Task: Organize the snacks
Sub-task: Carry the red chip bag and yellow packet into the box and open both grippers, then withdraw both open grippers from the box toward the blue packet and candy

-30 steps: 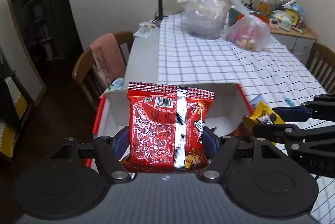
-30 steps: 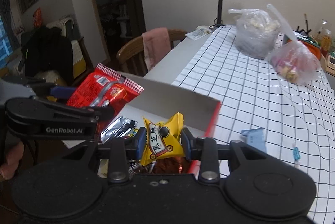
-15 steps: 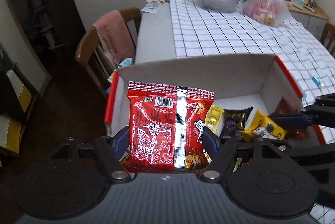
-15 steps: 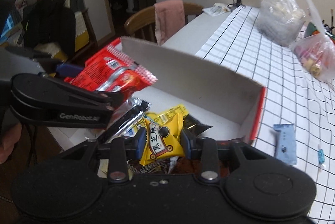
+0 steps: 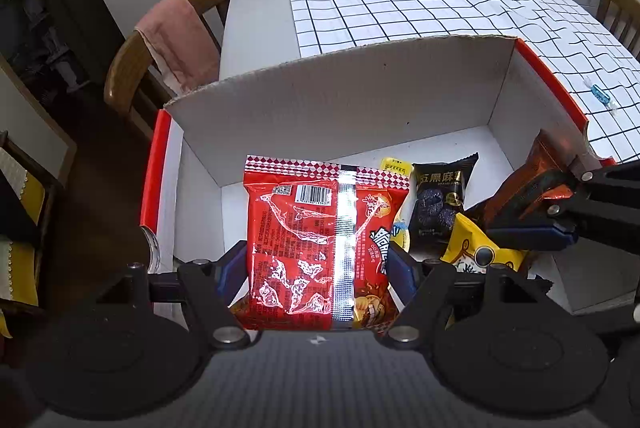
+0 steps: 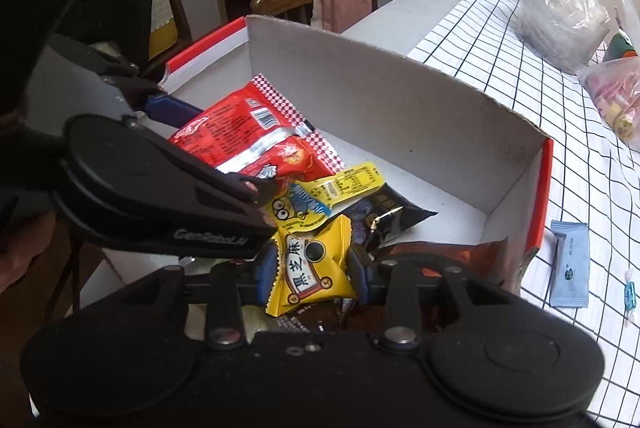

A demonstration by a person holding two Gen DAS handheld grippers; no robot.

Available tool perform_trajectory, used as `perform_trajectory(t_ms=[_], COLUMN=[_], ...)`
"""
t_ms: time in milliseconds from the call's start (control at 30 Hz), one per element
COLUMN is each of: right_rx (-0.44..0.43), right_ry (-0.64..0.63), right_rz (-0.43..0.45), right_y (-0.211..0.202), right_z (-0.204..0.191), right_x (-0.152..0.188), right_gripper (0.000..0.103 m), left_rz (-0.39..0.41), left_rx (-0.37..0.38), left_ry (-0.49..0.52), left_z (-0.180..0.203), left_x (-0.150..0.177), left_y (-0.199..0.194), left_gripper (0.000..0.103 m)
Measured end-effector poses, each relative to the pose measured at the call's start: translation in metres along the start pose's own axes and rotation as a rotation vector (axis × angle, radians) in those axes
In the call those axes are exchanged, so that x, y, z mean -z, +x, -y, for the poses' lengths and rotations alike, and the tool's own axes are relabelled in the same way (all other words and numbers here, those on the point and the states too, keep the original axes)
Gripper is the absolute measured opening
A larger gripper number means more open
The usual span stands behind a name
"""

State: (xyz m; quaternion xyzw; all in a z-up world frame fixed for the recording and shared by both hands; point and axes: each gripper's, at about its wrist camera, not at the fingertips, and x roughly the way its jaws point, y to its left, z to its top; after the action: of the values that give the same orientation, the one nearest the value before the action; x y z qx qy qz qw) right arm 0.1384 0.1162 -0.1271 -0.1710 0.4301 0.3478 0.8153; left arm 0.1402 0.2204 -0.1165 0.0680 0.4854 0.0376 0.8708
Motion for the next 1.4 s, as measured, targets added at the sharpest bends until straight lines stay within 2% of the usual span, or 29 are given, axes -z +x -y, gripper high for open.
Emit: perform_trajectory(t_ms=[333,500,700,1200,1400], right_rx=[0.010,0.004,-0.015,-0.040,-0.036], right_ry=[0.017,0.032,0.060,0.108,0.137], right_rz=[-0.013,0.005,0.038,0.174,0.233], right_y=[-0.004,-0.012,-0.025,-0.087,-0.114], right_z=[0.004,0.008,0.014,0.036,0.052], right_x=[0.001,0.002,0.004,0.015,0.023], right_gripper=[0.046,0.057,0.063,0.082,0.087], left_rz=[-0.008,-0.001,0.021,0.160,0.229], left_rx=[0.012,0.020,0.034,0.097,0.123], left_ry=[-0.016,-0.029,-0.046,-0.090,-0.097], left_z=[0.000,-0.001,-0.002,0.008,0.021], left_x=[0.001,0.003,0.005,0.002,-0.004], left_y=[-0.003,-0.006,-0.017,-0.071,-0.093], left_gripper=[0.072,0.072,0.072,0.072,0.078])
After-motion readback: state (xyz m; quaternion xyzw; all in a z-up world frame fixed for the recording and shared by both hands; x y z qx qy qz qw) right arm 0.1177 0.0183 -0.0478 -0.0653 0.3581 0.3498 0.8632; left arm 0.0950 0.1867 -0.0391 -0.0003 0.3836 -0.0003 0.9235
